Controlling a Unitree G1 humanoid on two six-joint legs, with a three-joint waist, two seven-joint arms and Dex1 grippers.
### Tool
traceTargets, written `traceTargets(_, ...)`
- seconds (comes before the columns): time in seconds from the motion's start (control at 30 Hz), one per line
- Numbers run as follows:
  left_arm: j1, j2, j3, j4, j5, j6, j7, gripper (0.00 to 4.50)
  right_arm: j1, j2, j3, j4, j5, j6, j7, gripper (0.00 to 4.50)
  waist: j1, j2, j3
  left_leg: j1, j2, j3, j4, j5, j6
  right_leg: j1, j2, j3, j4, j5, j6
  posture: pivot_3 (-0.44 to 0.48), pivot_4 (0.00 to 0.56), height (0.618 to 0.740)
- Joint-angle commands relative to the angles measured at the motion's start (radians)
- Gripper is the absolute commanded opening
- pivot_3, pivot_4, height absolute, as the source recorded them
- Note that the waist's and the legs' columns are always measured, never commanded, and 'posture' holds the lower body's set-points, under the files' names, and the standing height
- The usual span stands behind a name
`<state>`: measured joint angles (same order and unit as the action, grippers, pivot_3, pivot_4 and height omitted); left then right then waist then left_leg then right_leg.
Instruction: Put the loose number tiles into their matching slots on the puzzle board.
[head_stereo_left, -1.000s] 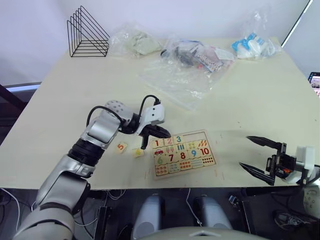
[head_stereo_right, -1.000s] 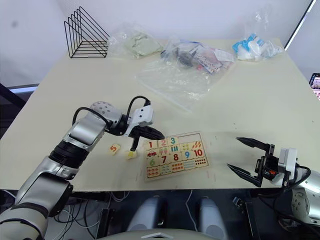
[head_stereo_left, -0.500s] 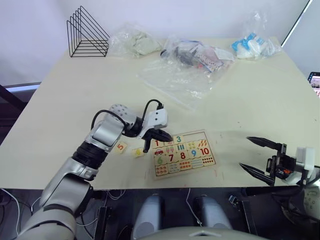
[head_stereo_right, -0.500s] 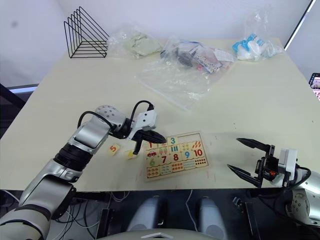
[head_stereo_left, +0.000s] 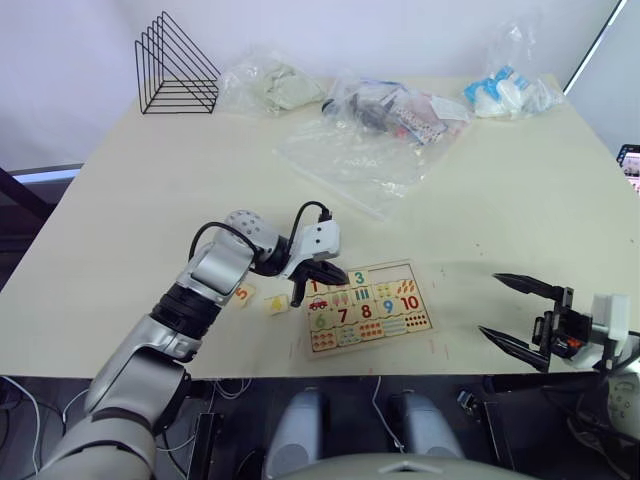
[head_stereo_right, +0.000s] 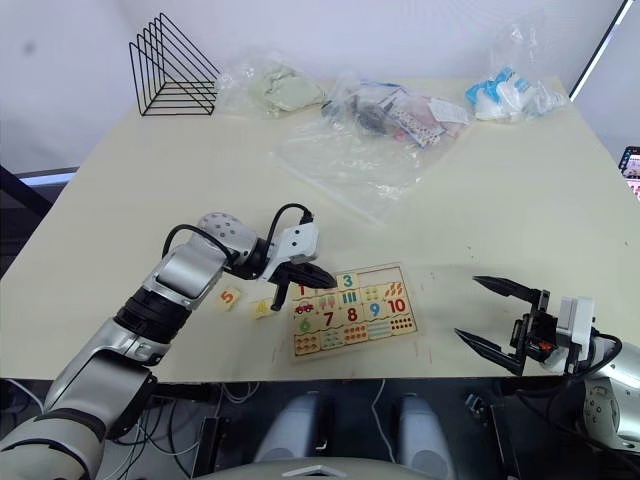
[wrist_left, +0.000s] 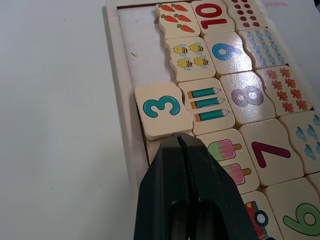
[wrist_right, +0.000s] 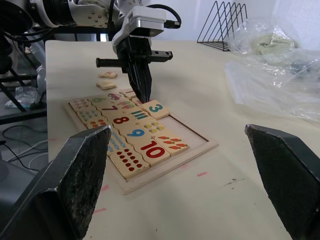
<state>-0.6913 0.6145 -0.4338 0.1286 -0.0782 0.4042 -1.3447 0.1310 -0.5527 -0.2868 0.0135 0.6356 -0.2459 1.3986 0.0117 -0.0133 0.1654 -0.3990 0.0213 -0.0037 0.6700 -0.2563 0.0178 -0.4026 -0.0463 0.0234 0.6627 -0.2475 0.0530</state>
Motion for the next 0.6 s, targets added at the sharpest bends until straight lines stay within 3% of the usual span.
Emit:
traceTargets(0.03,0.0,-0.005,0.008,-0.022,0.003,-0.014,0.004,0.02,0.002,-0.001,-0.009,-0.03,0.009,-0.018,0.0,4.5,0.0,0.0,0.0,0.0,0.0,0.0,0.0,0.0,0.0,0.0,0.0,0.0,0.0,0.0,0.0,0.0,0.15,0.74)
traceTargets(0.6,0.01,-0.001,0.001,-0.031,0.013,-0.027,-0.01,0.02,0.018,-0.001,-0.011,-0.04,0.011,-0.019,-0.002,4.5,0.0,0.0,0.0,0.0,0.0,0.0,0.0,0.0,0.0,0.0,0.0,0.0,0.0,0.0,0.0,0.0,0.15,0.74)
